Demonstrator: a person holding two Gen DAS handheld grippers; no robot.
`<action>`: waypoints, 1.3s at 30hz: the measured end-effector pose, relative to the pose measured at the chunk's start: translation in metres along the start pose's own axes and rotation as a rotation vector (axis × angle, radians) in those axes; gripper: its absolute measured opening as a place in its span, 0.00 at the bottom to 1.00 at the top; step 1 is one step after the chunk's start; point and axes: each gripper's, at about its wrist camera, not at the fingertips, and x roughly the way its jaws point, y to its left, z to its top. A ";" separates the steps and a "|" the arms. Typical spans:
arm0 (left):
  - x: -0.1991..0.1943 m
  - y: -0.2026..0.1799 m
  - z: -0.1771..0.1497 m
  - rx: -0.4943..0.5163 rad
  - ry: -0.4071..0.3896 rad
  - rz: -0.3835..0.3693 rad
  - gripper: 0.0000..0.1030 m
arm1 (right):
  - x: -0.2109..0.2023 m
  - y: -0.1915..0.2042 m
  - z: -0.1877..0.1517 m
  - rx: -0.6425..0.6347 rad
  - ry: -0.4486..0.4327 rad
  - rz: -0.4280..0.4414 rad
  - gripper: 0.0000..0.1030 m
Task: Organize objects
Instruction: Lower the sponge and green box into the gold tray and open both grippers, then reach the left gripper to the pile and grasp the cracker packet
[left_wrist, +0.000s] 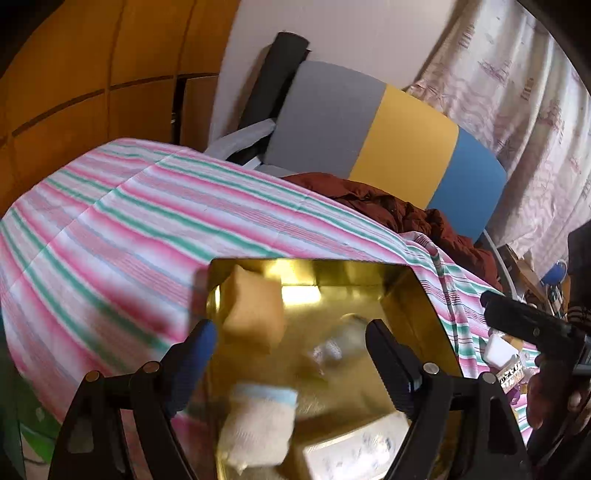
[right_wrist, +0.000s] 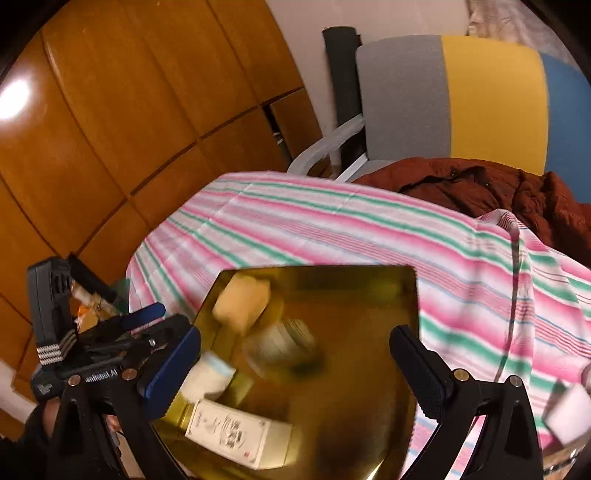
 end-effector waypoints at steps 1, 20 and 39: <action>-0.004 0.005 -0.004 -0.013 -0.001 -0.002 0.82 | 0.001 0.005 -0.006 -0.009 0.009 -0.006 1.00; -0.047 -0.032 -0.051 0.150 -0.078 0.098 0.82 | -0.036 0.033 -0.078 -0.096 -0.047 -0.228 1.00; -0.048 -0.108 -0.067 0.303 -0.049 -0.086 0.82 | -0.107 -0.074 -0.122 0.073 -0.057 -0.468 1.00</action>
